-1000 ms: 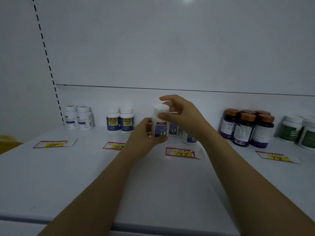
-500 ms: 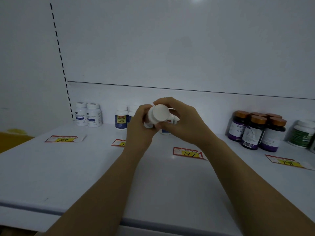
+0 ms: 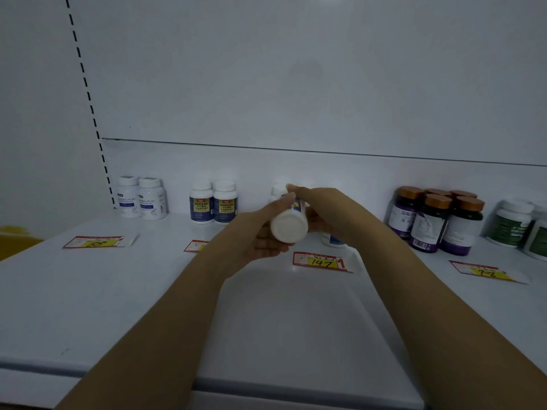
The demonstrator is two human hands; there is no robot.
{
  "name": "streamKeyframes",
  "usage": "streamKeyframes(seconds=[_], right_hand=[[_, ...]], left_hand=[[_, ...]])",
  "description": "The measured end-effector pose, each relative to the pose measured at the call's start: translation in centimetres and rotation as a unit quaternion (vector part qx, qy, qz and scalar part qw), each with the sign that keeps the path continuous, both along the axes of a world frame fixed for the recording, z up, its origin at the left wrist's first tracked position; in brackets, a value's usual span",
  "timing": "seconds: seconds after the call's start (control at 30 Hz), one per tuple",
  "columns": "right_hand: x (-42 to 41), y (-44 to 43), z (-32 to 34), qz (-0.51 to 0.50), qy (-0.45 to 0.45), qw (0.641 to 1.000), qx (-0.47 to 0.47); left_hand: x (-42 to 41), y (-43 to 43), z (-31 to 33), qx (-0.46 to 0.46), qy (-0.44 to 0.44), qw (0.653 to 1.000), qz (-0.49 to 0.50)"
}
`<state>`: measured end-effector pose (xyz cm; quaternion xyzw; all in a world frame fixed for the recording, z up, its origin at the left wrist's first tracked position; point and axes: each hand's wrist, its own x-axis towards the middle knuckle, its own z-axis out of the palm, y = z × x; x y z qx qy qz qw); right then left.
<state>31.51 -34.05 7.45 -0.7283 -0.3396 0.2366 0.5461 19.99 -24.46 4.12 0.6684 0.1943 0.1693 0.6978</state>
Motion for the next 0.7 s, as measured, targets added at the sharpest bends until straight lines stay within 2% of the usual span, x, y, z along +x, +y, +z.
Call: streamKeyframes(seconds=[0.1,0.2,0.27,0.33,0.4,0.5,0.7], right_hand=[[0.1,-0.2,-0.1,0.017,0.031,0.999,0.012],[0.5,-0.1,-0.2,0.015,0.005,1.0,0.009],[1.0,-0.3,-0.2,0.015,-0.057,0.998,0.012],[0.9,-0.7,0.0,0.036,-0.119,0.992,0.023],[0.6,-0.9,0.2,0.034,-0.196,0.98,0.003],[0.4,-0.4,0.3,0.009,-0.302,0.953,-0.02],[0.6,-0.5,0.0,-0.005,-0.372,0.926,-0.058]], left_hand=[[0.0,0.2,-0.2,-0.006,0.005,1.0,-0.013],[0.2,0.2,-0.3,0.01,-0.001,1.0,-0.008],[0.3,0.2,-0.6,0.045,-0.014,0.999,-0.003],[0.4,0.3,-0.9,0.123,-0.017,0.992,0.017],[0.6,0.5,-1.1,0.222,-0.012,0.973,0.061],[0.8,0.8,-1.6,0.288,-0.005,0.954,0.087],[1.1,0.8,-2.5,0.362,0.038,0.928,0.082]])
